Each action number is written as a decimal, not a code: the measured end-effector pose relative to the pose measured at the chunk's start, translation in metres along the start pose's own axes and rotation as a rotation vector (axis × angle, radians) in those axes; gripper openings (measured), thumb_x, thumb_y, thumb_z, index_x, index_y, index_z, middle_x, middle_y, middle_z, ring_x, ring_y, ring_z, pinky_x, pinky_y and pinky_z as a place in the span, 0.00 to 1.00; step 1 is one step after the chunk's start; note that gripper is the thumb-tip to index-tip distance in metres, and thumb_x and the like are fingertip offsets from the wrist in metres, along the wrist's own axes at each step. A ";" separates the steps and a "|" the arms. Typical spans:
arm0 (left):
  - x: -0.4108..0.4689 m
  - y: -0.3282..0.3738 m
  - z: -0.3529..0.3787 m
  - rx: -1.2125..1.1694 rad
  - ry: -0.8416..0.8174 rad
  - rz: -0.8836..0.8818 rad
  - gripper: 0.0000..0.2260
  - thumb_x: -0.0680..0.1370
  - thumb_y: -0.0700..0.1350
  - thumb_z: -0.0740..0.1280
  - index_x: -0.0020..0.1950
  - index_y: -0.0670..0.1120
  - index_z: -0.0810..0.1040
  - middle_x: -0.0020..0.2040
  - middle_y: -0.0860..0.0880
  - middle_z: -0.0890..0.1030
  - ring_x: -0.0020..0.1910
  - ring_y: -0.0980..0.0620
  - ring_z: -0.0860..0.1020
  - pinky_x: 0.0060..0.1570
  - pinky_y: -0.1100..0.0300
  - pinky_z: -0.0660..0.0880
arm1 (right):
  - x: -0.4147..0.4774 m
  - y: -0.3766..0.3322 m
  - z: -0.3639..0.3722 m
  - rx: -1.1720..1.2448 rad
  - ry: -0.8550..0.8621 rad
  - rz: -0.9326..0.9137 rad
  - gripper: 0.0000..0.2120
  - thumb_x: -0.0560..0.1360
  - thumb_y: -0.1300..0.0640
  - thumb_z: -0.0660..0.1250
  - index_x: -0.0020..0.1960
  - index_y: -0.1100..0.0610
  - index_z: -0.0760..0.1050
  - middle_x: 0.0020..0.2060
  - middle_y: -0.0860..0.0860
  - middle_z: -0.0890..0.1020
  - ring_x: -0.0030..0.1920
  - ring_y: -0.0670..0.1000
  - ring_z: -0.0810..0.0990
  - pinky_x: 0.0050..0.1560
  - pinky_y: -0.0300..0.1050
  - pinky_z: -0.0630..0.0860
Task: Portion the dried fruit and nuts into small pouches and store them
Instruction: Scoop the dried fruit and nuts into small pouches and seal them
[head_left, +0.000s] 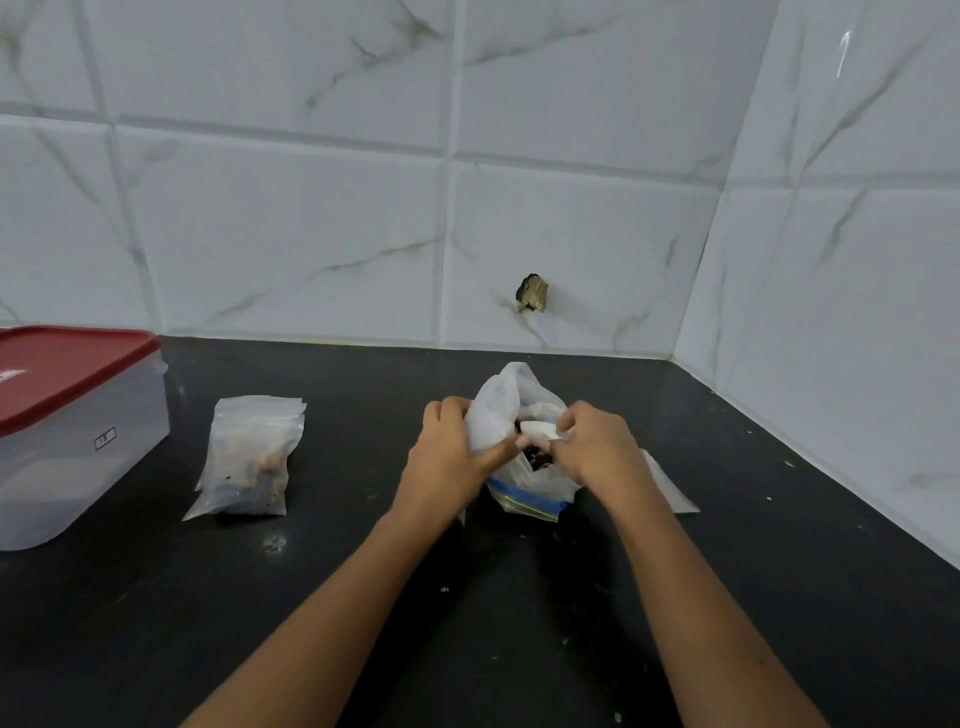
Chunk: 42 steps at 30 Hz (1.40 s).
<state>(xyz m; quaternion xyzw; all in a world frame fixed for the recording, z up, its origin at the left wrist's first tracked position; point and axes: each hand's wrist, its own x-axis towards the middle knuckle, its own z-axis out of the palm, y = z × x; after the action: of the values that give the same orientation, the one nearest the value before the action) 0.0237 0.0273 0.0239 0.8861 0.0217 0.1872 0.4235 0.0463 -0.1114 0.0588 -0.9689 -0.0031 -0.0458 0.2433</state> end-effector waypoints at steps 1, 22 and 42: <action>-0.001 0.002 0.002 0.015 -0.012 -0.028 0.28 0.71 0.57 0.69 0.65 0.47 0.65 0.62 0.50 0.67 0.57 0.49 0.72 0.52 0.57 0.70 | 0.001 0.000 0.001 0.015 0.016 0.000 0.13 0.75 0.56 0.66 0.59 0.56 0.73 0.57 0.55 0.77 0.57 0.56 0.76 0.53 0.48 0.74; -0.003 0.007 0.000 -0.252 -0.199 -0.305 0.21 0.77 0.43 0.63 0.67 0.44 0.59 0.57 0.47 0.71 0.50 0.51 0.71 0.47 0.58 0.71 | -0.004 -0.006 0.004 -0.175 0.012 -0.096 0.13 0.77 0.61 0.57 0.53 0.59 0.79 0.44 0.54 0.75 0.39 0.50 0.71 0.40 0.42 0.68; -0.004 0.008 0.007 -0.815 -0.173 -0.376 0.23 0.74 0.33 0.61 0.65 0.46 0.57 0.51 0.47 0.72 0.57 0.44 0.74 0.58 0.49 0.74 | -0.002 -0.007 0.006 0.132 -0.076 -0.003 0.14 0.77 0.65 0.55 0.57 0.64 0.77 0.56 0.59 0.79 0.54 0.57 0.77 0.55 0.49 0.75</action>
<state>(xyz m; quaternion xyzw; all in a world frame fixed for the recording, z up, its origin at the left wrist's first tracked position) 0.0213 0.0163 0.0247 0.6400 0.0713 0.0253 0.7646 0.0446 -0.1024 0.0567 -0.9518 -0.0166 -0.0093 0.3062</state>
